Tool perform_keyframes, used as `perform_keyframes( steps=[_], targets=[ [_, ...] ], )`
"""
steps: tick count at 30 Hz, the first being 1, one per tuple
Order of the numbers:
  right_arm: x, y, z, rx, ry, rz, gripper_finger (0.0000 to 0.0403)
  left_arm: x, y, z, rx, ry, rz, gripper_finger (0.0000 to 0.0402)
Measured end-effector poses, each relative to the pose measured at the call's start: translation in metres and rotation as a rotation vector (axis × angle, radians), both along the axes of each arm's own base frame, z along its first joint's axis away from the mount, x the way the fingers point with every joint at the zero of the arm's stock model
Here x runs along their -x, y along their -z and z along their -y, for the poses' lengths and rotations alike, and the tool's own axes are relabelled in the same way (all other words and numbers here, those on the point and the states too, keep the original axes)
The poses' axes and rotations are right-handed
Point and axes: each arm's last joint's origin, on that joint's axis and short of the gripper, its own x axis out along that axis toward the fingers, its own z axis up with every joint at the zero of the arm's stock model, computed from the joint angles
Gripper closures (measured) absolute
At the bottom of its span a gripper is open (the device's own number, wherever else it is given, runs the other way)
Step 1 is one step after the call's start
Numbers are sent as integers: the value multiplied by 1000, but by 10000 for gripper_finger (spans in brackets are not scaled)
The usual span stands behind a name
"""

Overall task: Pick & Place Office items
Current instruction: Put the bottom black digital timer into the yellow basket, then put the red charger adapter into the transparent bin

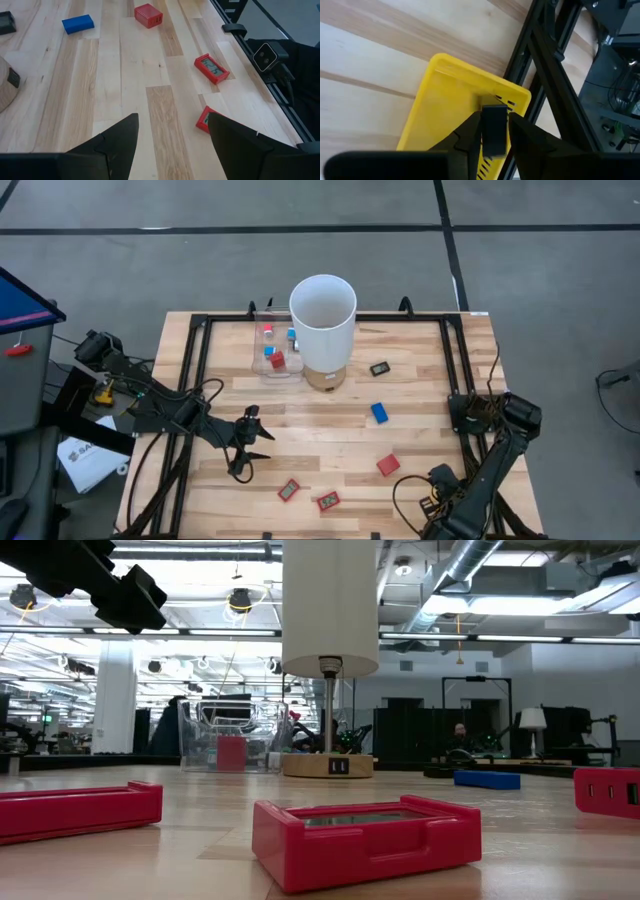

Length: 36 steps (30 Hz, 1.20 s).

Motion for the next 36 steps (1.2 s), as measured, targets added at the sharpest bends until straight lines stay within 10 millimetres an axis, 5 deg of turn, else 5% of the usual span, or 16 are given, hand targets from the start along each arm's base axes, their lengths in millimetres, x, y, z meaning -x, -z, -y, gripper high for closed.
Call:
perform_keyframes(
  steps=[19,29,36],
  targets=[
    [-5,6,8,83,-34,82,302,0,0,0,-2,1,2,164],
    [-36,-13,15,300,-321,549,297,0,0,0,-8,5,2,164],
    [-49,-46,28,342,-465,752,222,0,0,0,-12,7,3,164]
  ],
)
